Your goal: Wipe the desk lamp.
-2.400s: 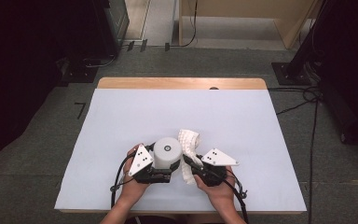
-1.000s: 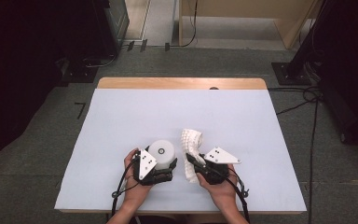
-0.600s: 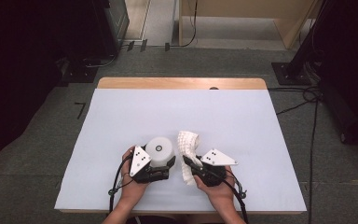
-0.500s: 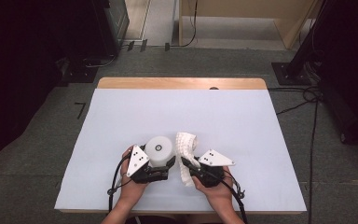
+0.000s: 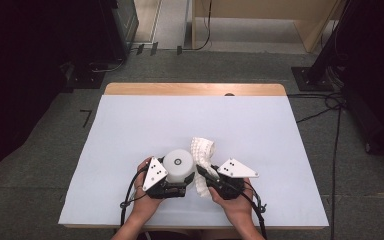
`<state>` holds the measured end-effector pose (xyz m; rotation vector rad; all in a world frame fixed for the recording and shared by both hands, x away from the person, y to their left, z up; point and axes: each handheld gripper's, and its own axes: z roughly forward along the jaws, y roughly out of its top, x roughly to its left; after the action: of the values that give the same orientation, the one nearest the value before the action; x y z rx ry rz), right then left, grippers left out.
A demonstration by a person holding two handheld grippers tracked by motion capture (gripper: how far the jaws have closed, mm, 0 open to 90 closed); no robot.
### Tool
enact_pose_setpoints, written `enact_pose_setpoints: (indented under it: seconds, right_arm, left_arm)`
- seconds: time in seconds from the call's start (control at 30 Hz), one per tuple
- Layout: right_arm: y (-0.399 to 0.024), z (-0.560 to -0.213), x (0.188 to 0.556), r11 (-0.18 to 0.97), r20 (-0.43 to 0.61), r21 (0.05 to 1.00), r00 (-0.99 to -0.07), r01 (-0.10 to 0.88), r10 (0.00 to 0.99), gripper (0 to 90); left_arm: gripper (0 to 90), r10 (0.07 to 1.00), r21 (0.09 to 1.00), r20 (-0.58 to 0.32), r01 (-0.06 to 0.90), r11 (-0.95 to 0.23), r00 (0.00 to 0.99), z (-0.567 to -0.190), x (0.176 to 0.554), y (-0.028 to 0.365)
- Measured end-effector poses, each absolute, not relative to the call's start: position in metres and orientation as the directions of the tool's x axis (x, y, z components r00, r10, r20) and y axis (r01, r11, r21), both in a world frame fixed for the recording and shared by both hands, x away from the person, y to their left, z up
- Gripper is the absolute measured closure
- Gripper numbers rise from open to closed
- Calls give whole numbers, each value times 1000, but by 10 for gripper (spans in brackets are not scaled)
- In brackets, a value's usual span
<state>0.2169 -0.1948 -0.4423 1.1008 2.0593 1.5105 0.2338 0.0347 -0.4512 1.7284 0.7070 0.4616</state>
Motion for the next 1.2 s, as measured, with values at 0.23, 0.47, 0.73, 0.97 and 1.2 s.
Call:
enact_pose_setpoints:
  seconds: [0.23, 0.47, 0.73, 0.97, 1.2]
  right_arm:
    - [-186, -453, 218, 163, 151, 902, -645, 400, 749, 756]
    - [-190, -445, 217, 140, 152, 913, -638, 382, 755, 756]
    - [-191, -449, 218, 142, 156, 908, -632, 395, 759, 757]
    - [-183, -454, 217, 169, 149, 898, -643, 405, 751, 757]
    - [-193, -444, 218, 125, 157, 916, -627, 381, 763, 757]
  left_arm:
    - [88, 678, 975, -60, 190, -119, 733, -438, 235, 47]
    - [87, 660, 961, -51, 217, -172, 749, -450, 236, 37]
    - [88, 655, 969, -47, 195, -154, 754, -442, 234, 39]
    - [88, 658, 971, -60, 197, -136, 751, -440, 237, 46]
    - [88, 638, 958, -53, 220, -185, 768, -452, 237, 33]
